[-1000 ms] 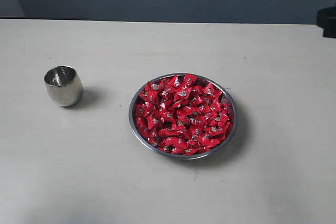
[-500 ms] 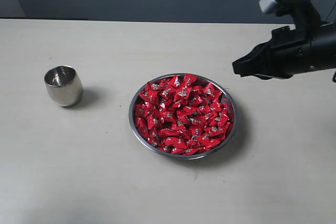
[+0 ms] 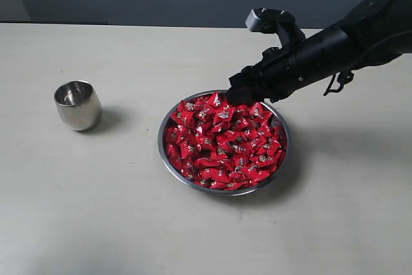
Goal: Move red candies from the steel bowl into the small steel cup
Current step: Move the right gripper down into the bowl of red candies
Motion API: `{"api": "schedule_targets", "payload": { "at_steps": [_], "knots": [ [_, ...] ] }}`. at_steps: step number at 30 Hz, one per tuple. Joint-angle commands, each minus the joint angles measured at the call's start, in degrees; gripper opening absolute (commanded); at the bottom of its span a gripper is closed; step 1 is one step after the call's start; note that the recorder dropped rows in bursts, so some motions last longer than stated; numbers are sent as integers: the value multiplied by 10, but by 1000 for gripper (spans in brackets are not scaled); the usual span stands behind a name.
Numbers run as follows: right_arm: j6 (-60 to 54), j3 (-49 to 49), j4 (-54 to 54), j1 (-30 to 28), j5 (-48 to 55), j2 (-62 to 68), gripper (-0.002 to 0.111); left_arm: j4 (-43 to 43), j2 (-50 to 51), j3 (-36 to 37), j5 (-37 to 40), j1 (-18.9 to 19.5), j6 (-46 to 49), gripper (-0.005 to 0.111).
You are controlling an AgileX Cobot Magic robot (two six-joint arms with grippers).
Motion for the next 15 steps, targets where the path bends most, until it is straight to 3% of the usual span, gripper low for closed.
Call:
{"api": "schedule_targets", "payload": {
  "at_steps": [1, 15],
  "knots": [
    [21, -22, -2, 1, 18, 34, 39, -1, -3, 2, -1, 0, -1, 0],
    [24, -64, 5, 1, 0, 101, 39, -1, -3, 2, -1, 0, -1, 0]
  ]
}}
